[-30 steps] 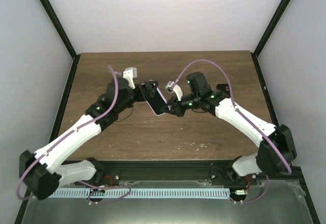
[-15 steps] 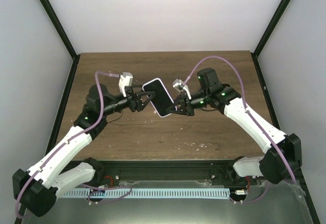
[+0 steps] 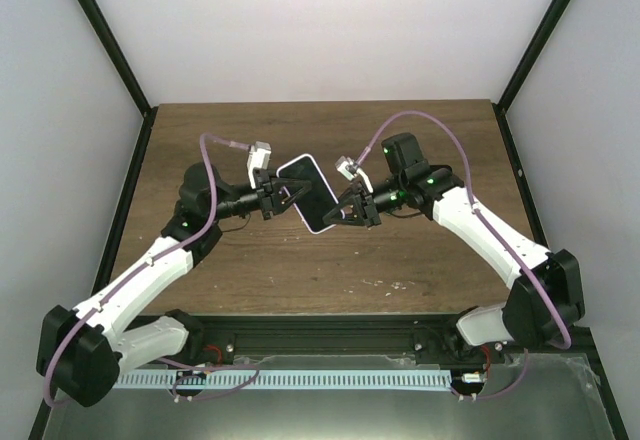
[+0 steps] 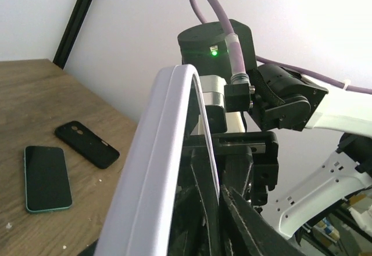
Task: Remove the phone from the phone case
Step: Pick up the phone at the center of the board.
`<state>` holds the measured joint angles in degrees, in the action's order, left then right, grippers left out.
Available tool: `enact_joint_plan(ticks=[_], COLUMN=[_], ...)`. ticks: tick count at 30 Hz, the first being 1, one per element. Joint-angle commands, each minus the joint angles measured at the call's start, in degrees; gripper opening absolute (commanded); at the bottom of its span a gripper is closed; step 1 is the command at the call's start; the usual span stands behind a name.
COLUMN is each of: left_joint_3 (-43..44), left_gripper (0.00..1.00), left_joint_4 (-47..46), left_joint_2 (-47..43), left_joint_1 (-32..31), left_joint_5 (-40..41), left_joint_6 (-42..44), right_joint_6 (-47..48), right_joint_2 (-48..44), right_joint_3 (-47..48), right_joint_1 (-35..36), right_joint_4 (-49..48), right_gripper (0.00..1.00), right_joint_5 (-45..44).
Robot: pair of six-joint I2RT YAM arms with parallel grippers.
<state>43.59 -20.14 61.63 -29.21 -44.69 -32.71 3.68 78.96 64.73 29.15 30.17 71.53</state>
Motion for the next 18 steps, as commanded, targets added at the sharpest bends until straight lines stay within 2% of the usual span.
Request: enact_joint_plan(ticks=[1, 8, 14, 17, 18], left_joint_3=[-0.27, -1.57, -1.96, -1.65, -1.48], left_gripper=[0.27, 0.21, 0.06, 0.00, 0.00], left_joint_4=[-5.29, -9.44, -13.13, -12.83, -12.07], left_joint_2=[0.05, 0.40, 1.90, 1.87, 1.59], left_joint_1=[-0.05, 0.03, 0.21, 0.61, 0.91], left_joint_5=[-3.25, -3.59, -5.33, -6.85, -7.60], left_joint_6=[-1.49, -4.47, -7.38, -7.09, -6.59], right_joint_6=[-1.37, -2.71, -3.16, -2.55, -1.86], right_joint_2=[-0.74, -1.76, -2.33, -2.51, -2.55], right_joint_3=[1.52, 0.48, -0.47, -0.63, -0.51], right_joint_1=[-0.73, -1.60, -1.64, -1.64, -1.64], right_joint_4=[-3.20, -4.69, -5.62, -5.23, -4.65], right_gripper=[0.01, 0.01, 0.02, 0.13, 0.20], right_joint_5=[2.74, 2.47, 1.00, -0.03, -0.15])
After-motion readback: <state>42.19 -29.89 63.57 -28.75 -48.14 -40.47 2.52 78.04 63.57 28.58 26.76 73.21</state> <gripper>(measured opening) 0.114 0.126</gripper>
